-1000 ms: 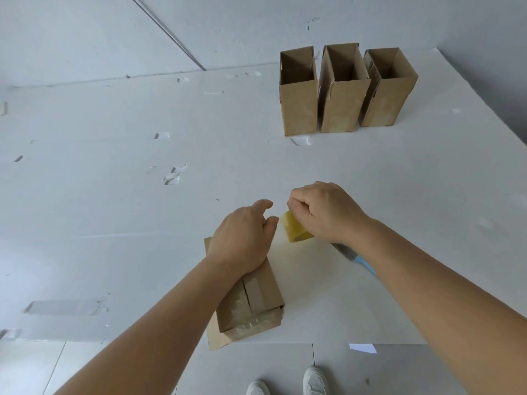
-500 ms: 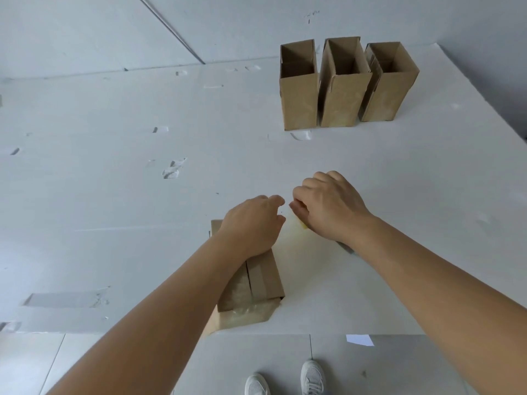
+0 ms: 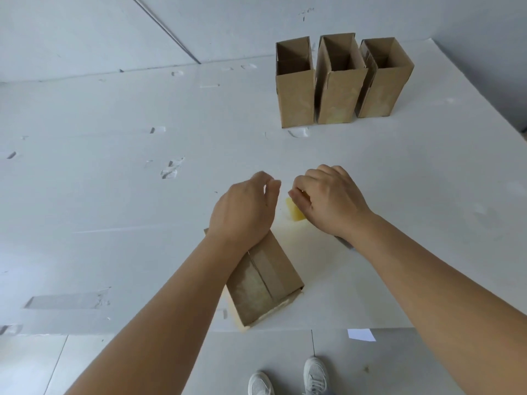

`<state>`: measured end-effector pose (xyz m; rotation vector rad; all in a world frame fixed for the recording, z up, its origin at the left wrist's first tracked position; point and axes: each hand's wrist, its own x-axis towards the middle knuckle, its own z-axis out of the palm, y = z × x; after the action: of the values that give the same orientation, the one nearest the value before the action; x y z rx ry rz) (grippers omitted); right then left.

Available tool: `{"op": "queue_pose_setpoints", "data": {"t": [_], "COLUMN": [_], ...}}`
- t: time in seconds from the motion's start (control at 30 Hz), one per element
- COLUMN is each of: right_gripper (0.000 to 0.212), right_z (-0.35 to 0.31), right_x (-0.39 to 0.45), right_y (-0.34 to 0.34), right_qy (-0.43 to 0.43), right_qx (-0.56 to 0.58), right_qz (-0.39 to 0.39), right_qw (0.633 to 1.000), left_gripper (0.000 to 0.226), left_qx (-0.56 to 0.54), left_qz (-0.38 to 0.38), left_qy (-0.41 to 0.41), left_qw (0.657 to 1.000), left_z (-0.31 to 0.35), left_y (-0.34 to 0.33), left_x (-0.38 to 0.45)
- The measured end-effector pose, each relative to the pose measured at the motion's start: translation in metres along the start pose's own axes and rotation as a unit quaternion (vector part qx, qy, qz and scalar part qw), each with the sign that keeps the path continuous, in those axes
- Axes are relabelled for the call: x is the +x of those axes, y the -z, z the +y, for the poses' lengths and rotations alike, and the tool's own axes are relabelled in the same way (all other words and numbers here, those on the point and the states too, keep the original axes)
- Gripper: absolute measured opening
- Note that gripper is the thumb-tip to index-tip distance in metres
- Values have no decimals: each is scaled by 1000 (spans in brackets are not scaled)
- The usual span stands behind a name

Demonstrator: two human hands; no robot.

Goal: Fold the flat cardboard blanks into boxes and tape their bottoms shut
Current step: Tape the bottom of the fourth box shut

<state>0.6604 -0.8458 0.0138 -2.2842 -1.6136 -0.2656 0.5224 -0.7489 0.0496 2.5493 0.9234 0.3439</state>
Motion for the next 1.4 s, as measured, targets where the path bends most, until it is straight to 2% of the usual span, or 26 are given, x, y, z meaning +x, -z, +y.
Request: {"op": "queue_pose_setpoints", "data": {"t": [0.1, 0.23, 0.37, 0.53, 0.63, 0.73, 0.83, 1.13, 1.4], "right_gripper": [28, 28, 28, 27, 28, 29, 32, 39, 39], "right_z": [-4, -7, -3, 2, 1, 2, 2, 0, 4], "right_x": [5, 5, 0, -8, -9, -10, -8, -3, -11], "right_y": [1, -4, -4, -4, -2, 1, 8, 17, 7], "right_qy": [10, 19, 10, 7, 16, 32, 24, 47, 2], "right_qx": [1, -1, -3, -17, -29, -39, -30, -55, -6], "right_qz": [-7, -30, -56, -71, -68, -73, -89, -150, -141], "right_qw": [1000, 999, 998, 997, 997, 996, 995, 986, 990], "left_gripper": [35, 34, 35, 39, 40, 28, 31, 22, 37], "left_qx": [-48, -44, -5, -15, -45, -107, -158, -123, -176], "left_qz": [52, 48, -40, -58, -99, -141, -165, -239, -320], "left_qy": [-1, -12, -37, -44, -59, -66, -67, -68, -53], "left_qw": [997, 998, 998, 997, 992, 982, 971, 961, 929], "left_z": [-5, -18, -15, -14, -16, -21, -25, -21, -19], "left_y": [-3, -11, -27, -33, -32, -29, -25, -30, -28], "left_x": [-15, -15, -20, -17, -18, -17, -14, -7, 6]}}
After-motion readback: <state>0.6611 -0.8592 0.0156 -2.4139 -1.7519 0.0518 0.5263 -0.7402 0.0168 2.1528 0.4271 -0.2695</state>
